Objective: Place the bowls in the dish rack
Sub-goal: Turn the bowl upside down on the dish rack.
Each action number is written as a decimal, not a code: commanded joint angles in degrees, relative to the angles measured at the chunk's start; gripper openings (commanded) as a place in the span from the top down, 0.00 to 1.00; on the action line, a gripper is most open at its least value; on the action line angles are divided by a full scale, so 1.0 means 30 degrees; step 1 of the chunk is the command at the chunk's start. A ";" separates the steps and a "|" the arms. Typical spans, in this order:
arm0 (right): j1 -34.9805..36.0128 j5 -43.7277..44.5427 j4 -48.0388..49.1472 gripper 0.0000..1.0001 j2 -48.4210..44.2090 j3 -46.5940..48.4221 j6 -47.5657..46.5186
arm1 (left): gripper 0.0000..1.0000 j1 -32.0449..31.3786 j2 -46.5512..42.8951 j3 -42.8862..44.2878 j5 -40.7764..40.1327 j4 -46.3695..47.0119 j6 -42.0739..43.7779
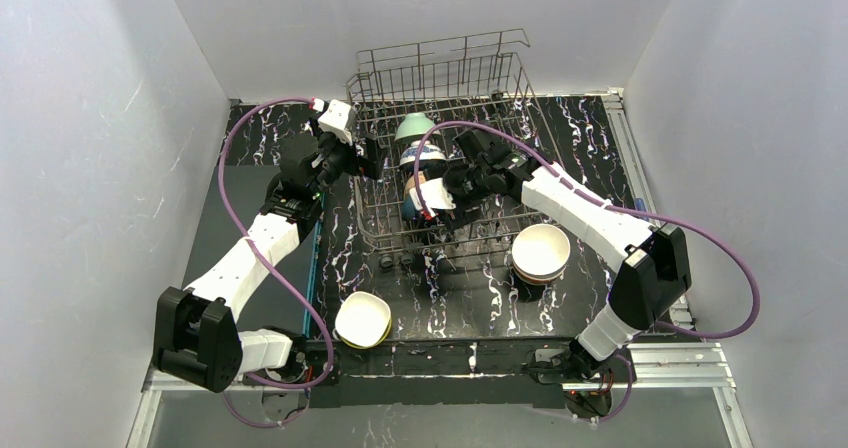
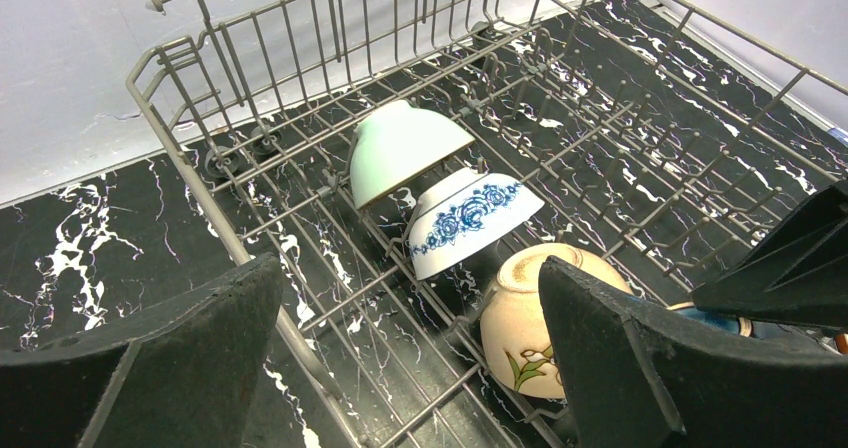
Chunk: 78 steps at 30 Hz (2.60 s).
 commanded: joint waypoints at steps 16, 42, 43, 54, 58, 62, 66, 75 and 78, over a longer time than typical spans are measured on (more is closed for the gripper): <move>-0.0223 0.0033 -0.0254 0.99 -0.0766 -0.0473 -0.2858 | 0.02 0.0011 0.0122 0.0761 0.0365 0.0128 -0.0025; -0.0234 -0.0216 0.1162 0.01 -0.2513 -0.1368 -0.1492 | 0.02 0.0000 0.0357 0.0820 0.0817 0.0144 -0.0158; -0.0233 -0.0352 0.1120 0.01 -0.2613 -0.1356 -0.1486 | 0.02 -0.0009 0.0383 0.0820 0.0843 0.0142 -0.0168; -0.0245 -0.3944 0.0811 0.01 -0.3351 -0.1761 -0.1607 | 0.02 -0.0281 0.0358 0.0904 0.1821 0.0109 0.0263; -0.0219 -0.4647 0.0238 0.01 -0.3258 -0.1775 -0.1901 | 0.02 -0.0590 0.0231 0.0908 0.2384 0.0066 0.1129; -0.0221 -0.5918 0.1276 0.04 -0.3494 -0.1704 0.0143 | 0.02 -0.0788 0.0063 0.1207 0.2908 -0.0434 0.1546; -0.0232 -0.5880 0.4697 0.08 -0.3838 -0.1642 0.7033 | 0.02 -0.0892 -0.0026 0.2177 0.2343 -0.2062 0.1295; -0.0245 -0.0700 1.3749 0.01 -0.7132 -0.5909 1.8388 | 0.04 -0.0894 0.1871 0.7443 0.1409 -1.5017 -0.4679; -0.0223 0.1959 1.5496 0.01 -0.7976 -0.7052 2.2122 | 0.05 -0.0894 0.1849 0.8071 0.2616 -1.7091 -0.6338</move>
